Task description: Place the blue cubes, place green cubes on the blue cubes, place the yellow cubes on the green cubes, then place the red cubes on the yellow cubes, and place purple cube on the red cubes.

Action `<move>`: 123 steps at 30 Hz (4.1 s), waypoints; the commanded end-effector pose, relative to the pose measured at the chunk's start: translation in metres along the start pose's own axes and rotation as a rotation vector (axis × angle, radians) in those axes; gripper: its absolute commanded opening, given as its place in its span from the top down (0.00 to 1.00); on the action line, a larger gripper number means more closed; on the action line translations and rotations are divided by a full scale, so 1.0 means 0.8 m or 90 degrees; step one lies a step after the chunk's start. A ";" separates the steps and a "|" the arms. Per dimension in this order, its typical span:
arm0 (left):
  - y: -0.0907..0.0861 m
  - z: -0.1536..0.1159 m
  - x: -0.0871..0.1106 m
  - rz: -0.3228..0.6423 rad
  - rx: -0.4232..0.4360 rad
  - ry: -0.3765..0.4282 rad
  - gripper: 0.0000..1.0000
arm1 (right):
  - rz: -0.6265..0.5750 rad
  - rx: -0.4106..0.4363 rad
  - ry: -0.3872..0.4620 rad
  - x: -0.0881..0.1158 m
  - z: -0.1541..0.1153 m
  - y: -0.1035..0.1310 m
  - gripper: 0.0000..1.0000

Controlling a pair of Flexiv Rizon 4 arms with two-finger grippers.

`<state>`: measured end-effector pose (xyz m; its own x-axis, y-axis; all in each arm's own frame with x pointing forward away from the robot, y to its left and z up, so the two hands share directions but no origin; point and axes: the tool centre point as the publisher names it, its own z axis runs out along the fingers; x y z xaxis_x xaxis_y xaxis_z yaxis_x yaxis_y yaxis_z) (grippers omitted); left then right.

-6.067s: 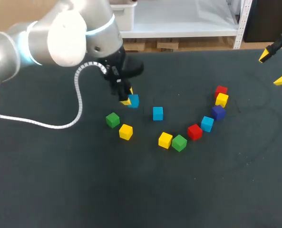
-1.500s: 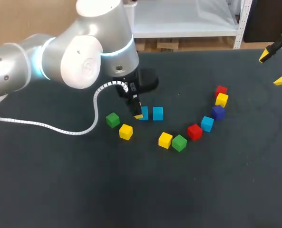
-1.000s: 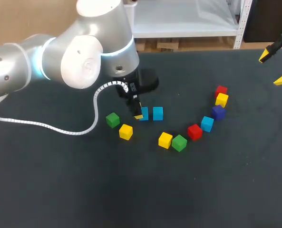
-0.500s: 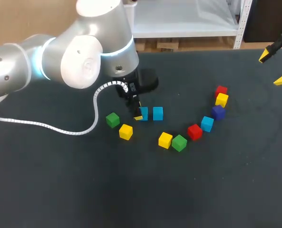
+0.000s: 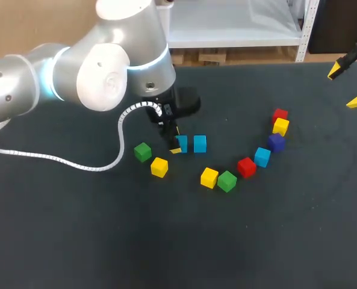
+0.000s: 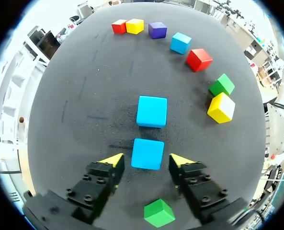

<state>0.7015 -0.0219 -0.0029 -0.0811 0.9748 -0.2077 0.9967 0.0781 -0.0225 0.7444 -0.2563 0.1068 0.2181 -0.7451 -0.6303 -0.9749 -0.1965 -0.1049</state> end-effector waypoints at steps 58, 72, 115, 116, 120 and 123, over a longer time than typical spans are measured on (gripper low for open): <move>-0.008 -0.134 0.205 0.061 0.066 -0.287 0.00 | 0.000 0.002 0.001 -0.001 0.000 0.001 0.00; -0.008 -0.134 0.205 0.061 0.066 -0.287 0.00 | 0.000 0.002 0.001 -0.001 0.000 0.001 0.00; -0.008 -0.134 0.205 0.061 0.066 -0.287 0.00 | -0.593 -0.415 0.057 -0.120 0.157 0.013 0.00; -0.008 -0.134 0.205 0.061 0.066 -0.287 0.00 | -0.580 -0.399 0.062 -0.121 0.161 0.013 0.00; -0.008 -0.134 0.205 0.061 0.066 -0.287 0.00 | -0.553 -0.355 0.064 -0.124 0.174 0.020 0.00; -0.008 -0.134 0.205 0.061 0.066 -0.287 0.00 | -0.540 -0.337 0.062 -0.124 0.183 0.028 0.00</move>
<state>0.6829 0.1591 0.0690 -0.0090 0.7887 -0.6147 0.9956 -0.0500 -0.0787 0.7081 -0.0906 0.0600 0.8487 -0.2649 -0.4578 -0.3398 -0.9364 -0.0880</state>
